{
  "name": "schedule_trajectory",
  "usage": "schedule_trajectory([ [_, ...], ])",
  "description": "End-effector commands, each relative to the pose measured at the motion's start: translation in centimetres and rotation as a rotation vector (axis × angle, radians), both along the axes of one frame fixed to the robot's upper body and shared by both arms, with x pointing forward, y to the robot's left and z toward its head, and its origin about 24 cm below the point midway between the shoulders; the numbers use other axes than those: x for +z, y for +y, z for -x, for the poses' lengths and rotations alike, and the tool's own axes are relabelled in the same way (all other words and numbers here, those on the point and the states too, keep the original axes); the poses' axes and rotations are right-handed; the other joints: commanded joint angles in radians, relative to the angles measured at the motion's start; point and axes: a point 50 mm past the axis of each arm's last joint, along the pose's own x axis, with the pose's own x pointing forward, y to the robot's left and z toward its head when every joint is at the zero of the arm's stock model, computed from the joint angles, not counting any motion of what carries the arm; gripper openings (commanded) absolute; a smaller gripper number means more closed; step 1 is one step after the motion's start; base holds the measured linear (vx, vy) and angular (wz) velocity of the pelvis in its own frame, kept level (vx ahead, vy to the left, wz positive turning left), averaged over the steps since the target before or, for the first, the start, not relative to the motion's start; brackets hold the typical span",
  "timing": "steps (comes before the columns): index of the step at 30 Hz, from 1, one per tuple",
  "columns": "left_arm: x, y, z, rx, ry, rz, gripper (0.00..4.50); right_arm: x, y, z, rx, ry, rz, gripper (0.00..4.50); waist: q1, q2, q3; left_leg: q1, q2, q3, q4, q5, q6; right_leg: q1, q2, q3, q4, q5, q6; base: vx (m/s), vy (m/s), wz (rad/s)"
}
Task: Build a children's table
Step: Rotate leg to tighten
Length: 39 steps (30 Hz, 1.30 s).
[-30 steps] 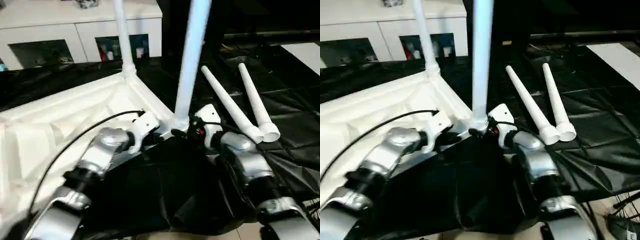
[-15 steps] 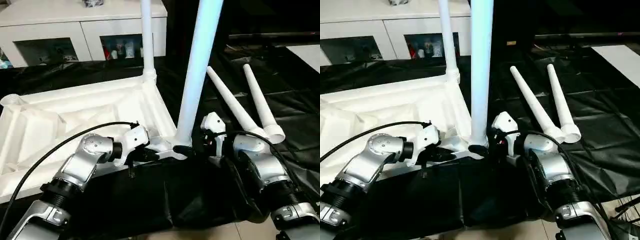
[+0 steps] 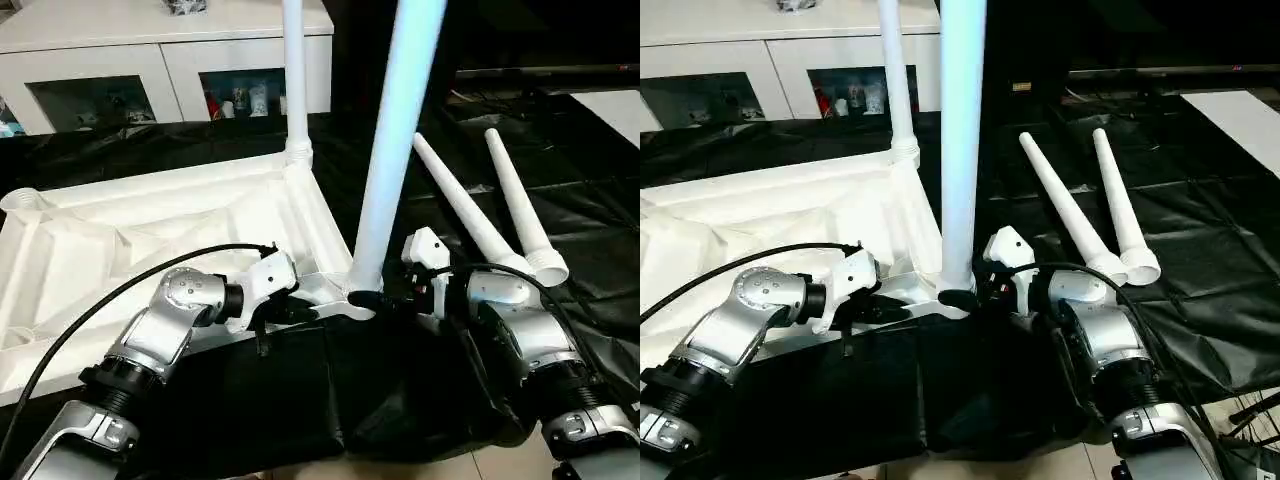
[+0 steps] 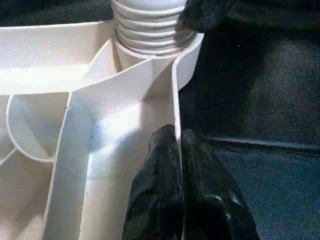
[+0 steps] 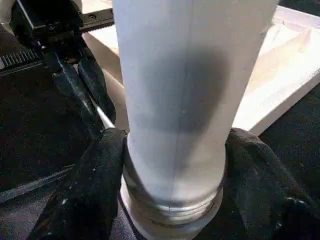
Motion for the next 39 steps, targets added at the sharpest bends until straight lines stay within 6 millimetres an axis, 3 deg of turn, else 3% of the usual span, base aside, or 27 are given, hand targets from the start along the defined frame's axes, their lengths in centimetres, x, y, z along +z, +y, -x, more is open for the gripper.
schedule_trajectory([
  [1,0.1,-0.1,0.1,-0.031,0.008,0.001,0.0,-0.4,-0.2,0.3,0.006,0.009,0.014,2.69,0.005,-0.01,-0.065,0.008,0.019,0.001,-0.047,-0.077,0.108,0.062,-0.063,0.034,-0.049,0.105,-0.276,0.0,0.0,0.0],
  [5,0.0,-0.1,0.2,-0.027,0.01,0.002,0.0,-0.7,-0.1,0.3,-0.017,0.017,0.013,2.64,0.006,-0.011,-0.066,0.008,0.018,0.001,-0.045,-0.07,0.109,0.063,-0.063,0.034,-0.047,0.111,-0.276,0.0,0.0,0.0],
  [8,-0.3,-0.3,-0.4,0.039,0.011,0.002,0.0,-2.0,0.2,0.0,-0.135,0.061,0.013,2.63,0.004,-0.009,-0.064,0.008,0.018,0.001,-0.046,-0.087,0.1,0.061,-0.063,0.034,-0.05,0.084,-0.275,0.0,0.0,0.0],
  [10,-0.5,-0.5,-0.9,0.095,0.006,0.0,0.0,-2.7,0.5,-0.1,-0.2,0.078,0.004,2.63,0.0,-0.01,-0.058,0.01,0.017,0.002,-0.05,-0.128,0.08,0.057,-0.064,0.036,-0.058,0.012,-0.269,0.0,0.0,0.0],
  [12,-0.8,-0.8,-1.5,0.153,0.004,-0.009,0.0,-3.4,0.9,-0.2,-0.28,0.099,-0.018,2.62,-0.001,-0.01,-0.051,0.018,0.017,0.0,-0.057,-0.211,0.034,0.052,-0.067,0.038,-0.073,-0.157,-0.24,0.0,0.0,0.0],
  [15,-1.3,-1.7,-2.4,0.263,0.001,-0.031,0.0,-4.3,2.1,-0.5,-0.435,0.132,-0.049,2.62,-0.004,-0.007,-0.048,0.024,0.017,-0.003,-0.065,-0.263,0.003,0.047,-0.069,0.041,-0.086,-0.282,-0.2,0.0,0.0,0.0],
  [17,-1.5,-2.6,-3.0,0.35,0.005,-0.025,0.0,-5.0,2.9,-0.9,-0.597,0.155,-0.063,2.62,-0.006,-0.004,-0.047,0.026,0.018,-0.005,-0.068,-0.284,-0.014,0.042,-0.07,0.041,-0.09,-0.319,-0.19,0.0,0.0,0.0],
  [18,-1.5,-2.6,-3.0,0.35,0.005,-0.025,0.0,-5.0,2.9,-0.9,-0.597,0.155,-0.063,2.62,-0.007,-0.006,-0.045,0.027,0.015,-0.008,-0.07,-0.309,-0.023,0.042,-0.071,0.039,-0.094,-0.369,-0.172,0.0,0.0,0.0],
  [20,-1.7,-3.4,-3.5,0.407,0.01,-0.034,0.0,-5.3,3.6,-1.2,-0.692,0.167,-0.06,2.61,-0.009,-0.002,-0.041,0.028,0.016,-0.009,-0.074,-0.338,-0.022,0.038,-0.071,0.038,-0.102,-0.412,-0.153,0.0,0.0,0.0],
  [21,-1.8,-4.0,-3.7,0.435,0.012,-0.036,0.0,-5.5,4.1,-1.3,-0.73,0.168,-0.053,2.61,-0.012,-0.001,-0.036,0.04,0.012,-0.009,-0.073,-0.385,-0.026,0.029,-0.071,0.037,-0.113,-0.473,-0.142,0.0,0.0,0.0],
  [23,-1.9,-4.5,-3.9,0.458,0.011,-0.039,0.0,-5.6,4.7,-1.4,-0.768,0.171,-0.049,2.61,-0.012,-0.004,-0.04,0.04,0.01,-0.015,-0.076,-0.392,-0.027,0.035,-0.075,0.034,-0.119,-0.519,-0.118,0.0,0.0,0.0],
  [27,-2.0,-5.9,-4.5,0.498,-0.005,-0.059,0.0,-5.5,6.4,-1.8,-0.861,0.192,-0.067,2.61,-0.01,-0.005,-0.04,0.039,0.011,-0.015,-0.082,-0.391,-0.021,0.031,-0.072,0.036,-0.121,-0.467,-0.118,0.0,0.0,0.0],
  [33,-1.8,-6.5,-4.5,0.458,-0.027,-0.061,0.0,-4.9,7.3,-2.2,-0.82,0.165,-0.1,2.61,-0.008,-0.006,-0.042,0.034,0.011,-0.014,-0.083,-0.39,-0.008,0.033,-0.075,0.038,-0.119,-0.429,-0.124,0.0,0.0,0.0],
  [34,-1.8,-6.5,-4.6,0.452,-0.03,-0.063,0.0,-4.8,7.2,-2.3,-0.827,0.164,-0.105,3.17,-0.007,-0.002,-0.043,0.034,0.012,-0.014,-0.083,-0.39,-0.008,0.033,-0.075,0.038,-0.118,-0.428,-0.126,0.0,0.0,0.0],
  [38,-2.0,-6.0,-4.4,0.406,-0.034,-0.062,0.0,-4.0,6.2,-2.8,-0.844,0.107,-0.129,3.33,-0.008,-0.003,-0.042,0.028,0.012,-0.015,-0.086,-0.375,-0.001,0.037,-0.075,0.038,-0.118,-0.421,-0.127,0.0,0.0,0.0],
  [39,-1.9,-6.0,-4.2,0.375,-0.049,-0.051,0.0,-3.8,6.0,-2.9,-0.823,0.091,-0.125,3.63,-0.008,-0.003,-0.043,0.028,0.013,-0.014,-0.086,-0.368,-0.003,0.037,-0.075,0.037,-0.117,-0.416,-0.127,0.0,0.0,0.0],
])
